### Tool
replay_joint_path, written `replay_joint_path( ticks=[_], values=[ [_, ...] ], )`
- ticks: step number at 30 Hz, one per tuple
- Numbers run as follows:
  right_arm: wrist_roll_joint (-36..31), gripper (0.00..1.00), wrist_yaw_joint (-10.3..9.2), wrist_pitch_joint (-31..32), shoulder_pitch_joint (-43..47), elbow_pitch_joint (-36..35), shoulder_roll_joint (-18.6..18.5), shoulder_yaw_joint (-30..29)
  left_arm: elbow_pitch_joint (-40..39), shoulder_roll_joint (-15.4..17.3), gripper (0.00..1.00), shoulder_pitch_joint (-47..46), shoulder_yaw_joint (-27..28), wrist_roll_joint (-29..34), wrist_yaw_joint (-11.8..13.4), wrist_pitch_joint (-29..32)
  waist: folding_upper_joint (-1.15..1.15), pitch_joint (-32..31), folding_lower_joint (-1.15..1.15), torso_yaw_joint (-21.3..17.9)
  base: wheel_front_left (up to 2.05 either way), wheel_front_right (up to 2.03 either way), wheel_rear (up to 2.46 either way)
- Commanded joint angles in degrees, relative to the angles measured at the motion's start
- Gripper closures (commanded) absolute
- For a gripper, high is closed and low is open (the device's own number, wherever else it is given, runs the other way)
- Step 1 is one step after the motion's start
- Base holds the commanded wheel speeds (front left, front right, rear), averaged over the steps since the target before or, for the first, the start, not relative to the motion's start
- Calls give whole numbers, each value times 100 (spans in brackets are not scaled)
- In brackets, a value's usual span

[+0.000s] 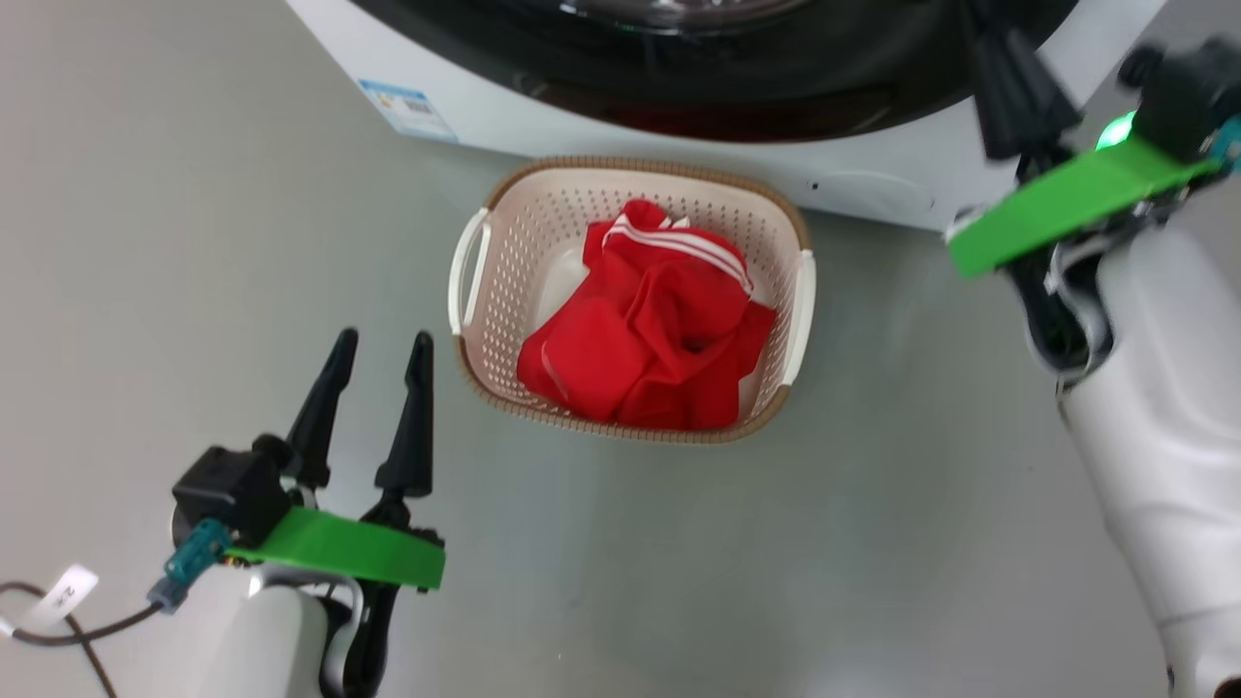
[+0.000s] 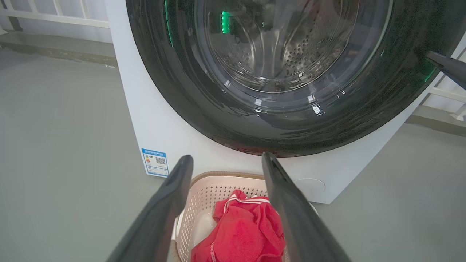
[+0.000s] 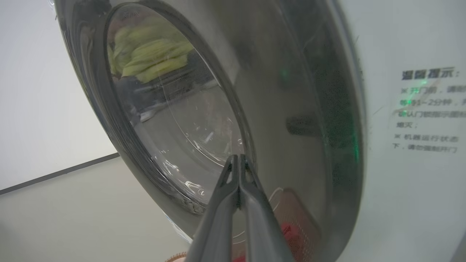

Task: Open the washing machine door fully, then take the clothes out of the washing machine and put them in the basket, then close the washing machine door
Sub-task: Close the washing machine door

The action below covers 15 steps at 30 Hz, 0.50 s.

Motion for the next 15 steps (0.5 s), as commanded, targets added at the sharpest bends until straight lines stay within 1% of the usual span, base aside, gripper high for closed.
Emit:
replay_joint_path(
  ticks=[1, 2, 8, 15],
  values=[
    [52, 3, -13, -27, 214, -159, 85, 126, -67, 220, 0, 123, 219, 5, -18, -51, 0, -219, 0, -121, 0, 0, 0],
    [56, 0, -13, -27, 333, -173, 83, 162, -41, 247, 0, 157, 230, 9, -18, -51, 0, -288, 0, -157, 0, 0, 0],
    [77, 0, -13, -27, 1039, -302, 99, 248, 59, 431, 0, 369, 304, 40, -18, -51, 0, -662, 0, -402, 0, 0, 0],
    [86, 0, -13, -27, 1868, -393, 111, 196, 155, 655, 0, 597, 363, 62, -18, -51, 0, -1051, 0, -688, 0, 0, 0]
  ],
)
